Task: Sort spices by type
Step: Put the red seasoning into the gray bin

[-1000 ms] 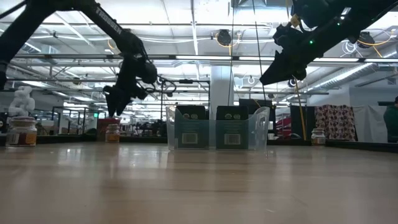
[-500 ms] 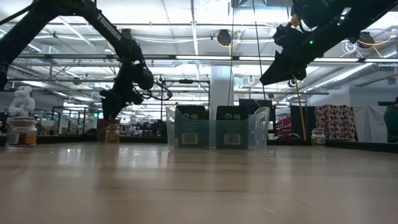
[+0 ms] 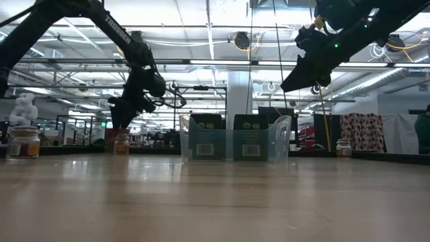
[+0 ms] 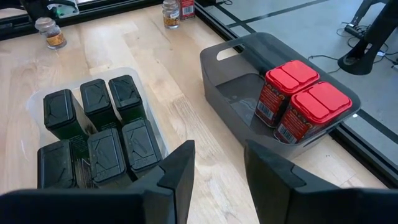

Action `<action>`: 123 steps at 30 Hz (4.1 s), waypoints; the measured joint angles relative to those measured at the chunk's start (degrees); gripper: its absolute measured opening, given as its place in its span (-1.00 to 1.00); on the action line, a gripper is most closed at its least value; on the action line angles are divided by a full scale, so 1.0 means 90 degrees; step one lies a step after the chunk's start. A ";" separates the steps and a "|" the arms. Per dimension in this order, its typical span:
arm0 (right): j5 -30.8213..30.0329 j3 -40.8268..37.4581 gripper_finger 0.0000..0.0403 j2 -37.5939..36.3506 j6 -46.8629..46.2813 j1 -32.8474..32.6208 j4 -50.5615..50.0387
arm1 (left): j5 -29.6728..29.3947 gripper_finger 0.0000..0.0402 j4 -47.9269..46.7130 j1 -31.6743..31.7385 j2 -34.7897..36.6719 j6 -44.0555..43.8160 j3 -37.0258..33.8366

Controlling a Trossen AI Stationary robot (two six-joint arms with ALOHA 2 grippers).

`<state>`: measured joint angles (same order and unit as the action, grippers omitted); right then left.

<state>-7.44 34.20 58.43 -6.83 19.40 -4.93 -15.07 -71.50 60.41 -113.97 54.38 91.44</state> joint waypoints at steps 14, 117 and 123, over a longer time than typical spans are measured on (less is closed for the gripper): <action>0.0002 0.0000 -0.40 0.0000 0.0001 0.0002 0.0000 | -0.0321 0.62 0.0051 -0.0018 0.0000 0.0207 -0.0337; 0.0000 0.0000 -0.40 -0.0002 0.0000 0.0000 -0.0015 | -0.0065 0.17 0.4315 -0.3364 0.1133 0.5815 -0.0107; 0.0004 0.0000 -0.40 -0.0002 0.0000 0.0001 -0.0039 | -0.0017 0.18 0.4983 -0.3518 0.0644 0.6415 -0.0107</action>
<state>-7.41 34.20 58.41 -6.83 19.41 -5.28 -15.22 -26.65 28.75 -108.18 112.12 90.48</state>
